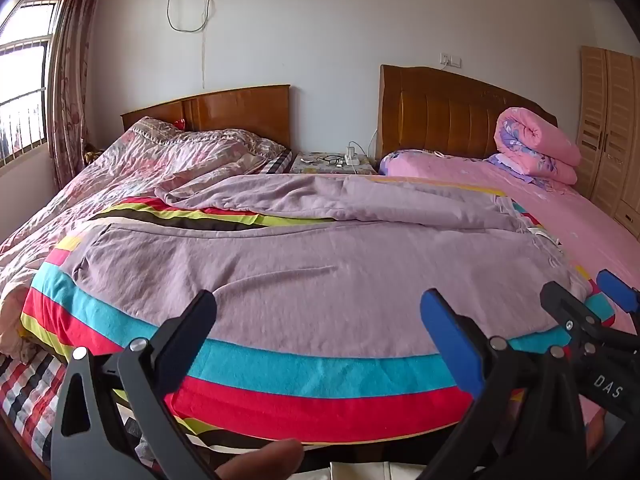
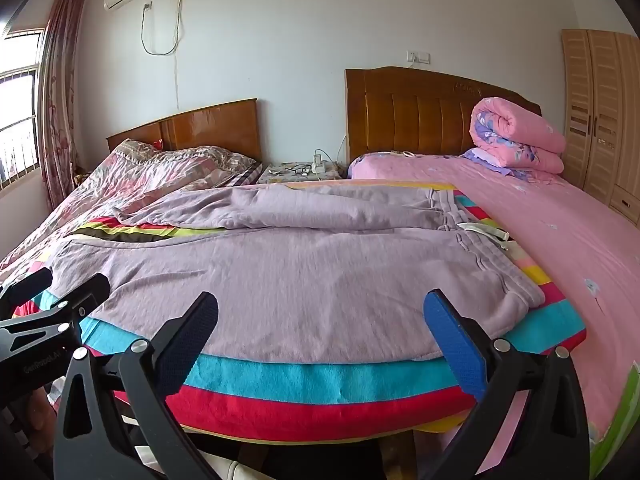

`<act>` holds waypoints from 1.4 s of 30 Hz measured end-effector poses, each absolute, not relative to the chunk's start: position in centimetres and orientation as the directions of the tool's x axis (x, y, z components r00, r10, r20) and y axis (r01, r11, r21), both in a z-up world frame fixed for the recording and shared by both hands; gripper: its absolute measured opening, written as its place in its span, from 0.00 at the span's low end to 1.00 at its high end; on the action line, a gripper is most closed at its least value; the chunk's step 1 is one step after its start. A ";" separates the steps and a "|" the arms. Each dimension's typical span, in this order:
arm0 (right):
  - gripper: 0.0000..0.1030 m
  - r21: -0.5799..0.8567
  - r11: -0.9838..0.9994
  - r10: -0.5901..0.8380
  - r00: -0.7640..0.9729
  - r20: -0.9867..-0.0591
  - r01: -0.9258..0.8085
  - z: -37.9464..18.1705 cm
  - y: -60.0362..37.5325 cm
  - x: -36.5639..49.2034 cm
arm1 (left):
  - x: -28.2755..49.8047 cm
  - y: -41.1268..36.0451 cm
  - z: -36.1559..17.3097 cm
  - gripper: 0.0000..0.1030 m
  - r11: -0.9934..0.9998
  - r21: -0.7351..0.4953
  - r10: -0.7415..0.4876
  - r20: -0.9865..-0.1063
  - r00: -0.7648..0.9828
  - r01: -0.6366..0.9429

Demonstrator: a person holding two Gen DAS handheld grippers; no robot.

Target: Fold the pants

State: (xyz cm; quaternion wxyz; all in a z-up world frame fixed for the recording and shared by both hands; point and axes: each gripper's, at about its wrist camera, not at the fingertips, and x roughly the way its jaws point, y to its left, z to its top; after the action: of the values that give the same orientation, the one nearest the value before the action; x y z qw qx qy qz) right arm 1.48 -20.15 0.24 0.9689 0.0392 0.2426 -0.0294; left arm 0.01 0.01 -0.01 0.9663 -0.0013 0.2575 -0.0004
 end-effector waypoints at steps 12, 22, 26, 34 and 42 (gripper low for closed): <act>0.96 0.055 0.996 -0.040 0.878 -0.476 0.076 0.1 -20.1 1.5 | 0.1 0.1 -0.4 0.99 1.000 -0.005 -0.004 -0.506 0.863 0.001; 0.96 0.054 0.996 -0.042 0.877 -0.478 0.078 0.0 -20.1 1.5 | 0.1 -0.2 -0.3 0.99 1.000 -0.003 -0.002 -0.506 0.862 0.000; 0.96 0.057 0.995 -0.041 0.876 -0.481 0.077 0.1 -20.3 1.5 | 0.0 -0.2 -0.2 0.99 1.000 -0.006 -0.001 -0.511 0.860 -0.002; 0.96 0.057 0.995 -0.041 0.875 -0.483 0.079 -0.1 -20.1 1.6 | 0.0 -0.2 -0.4 0.99 1.000 -0.006 -0.001 -0.512 0.859 -0.002; 0.96 0.058 0.995 -0.041 0.874 -0.485 0.078 -0.2 -20.1 1.6 | 0.0 -0.1 -0.4 0.99 1.000 -0.006 -0.002 -0.513 0.858 -0.002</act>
State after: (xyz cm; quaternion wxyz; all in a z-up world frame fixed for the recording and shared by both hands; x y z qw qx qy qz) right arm 1.60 -20.07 -0.22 0.9672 0.0377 0.2494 -0.0308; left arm 0.05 -0.14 -0.39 0.9639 -0.0030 0.2664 0.0000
